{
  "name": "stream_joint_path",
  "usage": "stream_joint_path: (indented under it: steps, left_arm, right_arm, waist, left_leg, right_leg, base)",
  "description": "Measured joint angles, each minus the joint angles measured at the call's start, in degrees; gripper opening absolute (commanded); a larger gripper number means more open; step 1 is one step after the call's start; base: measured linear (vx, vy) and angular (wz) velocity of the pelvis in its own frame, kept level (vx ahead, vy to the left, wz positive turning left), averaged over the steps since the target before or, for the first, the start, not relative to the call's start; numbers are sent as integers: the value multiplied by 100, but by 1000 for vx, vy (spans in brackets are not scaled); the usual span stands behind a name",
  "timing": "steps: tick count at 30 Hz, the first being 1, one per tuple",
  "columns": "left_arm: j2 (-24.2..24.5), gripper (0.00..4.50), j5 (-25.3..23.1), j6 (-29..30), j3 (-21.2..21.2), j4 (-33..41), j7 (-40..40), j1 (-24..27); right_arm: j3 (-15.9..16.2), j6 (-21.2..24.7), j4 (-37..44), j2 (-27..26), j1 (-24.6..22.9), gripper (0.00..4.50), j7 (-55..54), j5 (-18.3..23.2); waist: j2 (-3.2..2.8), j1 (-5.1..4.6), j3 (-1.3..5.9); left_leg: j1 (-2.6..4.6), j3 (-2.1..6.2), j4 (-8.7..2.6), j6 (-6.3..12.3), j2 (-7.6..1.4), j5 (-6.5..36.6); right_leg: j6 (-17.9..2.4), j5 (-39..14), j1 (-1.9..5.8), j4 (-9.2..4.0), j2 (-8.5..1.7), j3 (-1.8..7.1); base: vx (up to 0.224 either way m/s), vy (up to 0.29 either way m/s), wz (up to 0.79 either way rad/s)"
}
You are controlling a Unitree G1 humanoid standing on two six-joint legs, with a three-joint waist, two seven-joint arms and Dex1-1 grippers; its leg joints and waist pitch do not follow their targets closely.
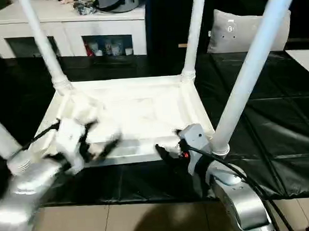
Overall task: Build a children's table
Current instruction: Rotate table base
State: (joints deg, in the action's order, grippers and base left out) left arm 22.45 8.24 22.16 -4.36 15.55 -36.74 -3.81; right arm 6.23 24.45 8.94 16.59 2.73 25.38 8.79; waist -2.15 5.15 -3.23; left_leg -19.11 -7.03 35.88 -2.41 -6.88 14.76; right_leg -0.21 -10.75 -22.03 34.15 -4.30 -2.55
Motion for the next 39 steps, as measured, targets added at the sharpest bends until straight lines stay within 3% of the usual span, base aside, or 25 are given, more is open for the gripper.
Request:
stream_joint_path:
  steps: [4, 9, 17, 24, 31, 39]
  left_arm:
    - [525, 446, 289, 371, -216, 338, -780, 333]
    - [873, 446, 459, 647, -336, 339, -1175, 293]
    - [985, 446, 419, 984, -638, 101, -1388, -40]
    - [612, 446, -405, 27, -909, -1174, -665, -492]
    - [558, 446, -754, -536, -1098, -1732, -359, -761]
    - [135, 446, -1140, -742, -1197, -2190, 187, -1326]
  right_arm:
    - [-121, 46, -5, -45, 9, 409, -306, -107]
    - [-331, 191, -21, -105, 226, 409, -614, -171]
    - [-380, 416, -17, -238, 254, 409, -1006, -275]
    - [-408, 423, -63, -248, 392, 409, -1152, -344]
    - [-519, 363, -259, -58, 521, 409, -1181, -385]
    - [-1135, 89, -784, 508, 824, 409, -1246, -432]
  waist:
    - [-17, 8, 15]
    - [-24, 23, 21]
    - [-25, 91, 20]
    - [-25, 114, 20]
    - [-32, 183, 18]
    - [-34, 296, 17]
  left_leg:
    - [-2, -17, -24, 0, -1, 2]
    - [-103, -16, -38, 33, -7, -19]
    - [-77, -17, -38, -3, -29, -45]
    - [-84, -17, -38, -52, -37, -69]
    - [-94, -18, -38, -44, -39, -82]
    - [-102, -44, -38, -45, -57, -110]
  right_leg:
    - [-4, 37, -12, 16, -5, 7]
    - [-45, -11, -134, 87, -4, -9]
    - [-61, -14, -110, 95, -1, -26]
    - [-46, 14, -107, 93, 1, -28]
    - [-55, 26, -106, 88, -2, -30]
    - [-54, 36, -103, 89, -5, -29]
  base:
    - [68, 0, 3]
    - [30, -7, 1]
    - [0, 0, 0]
    - [0, 0, 0]
    - [0, 0, 0]
    - [0, 0, 0]
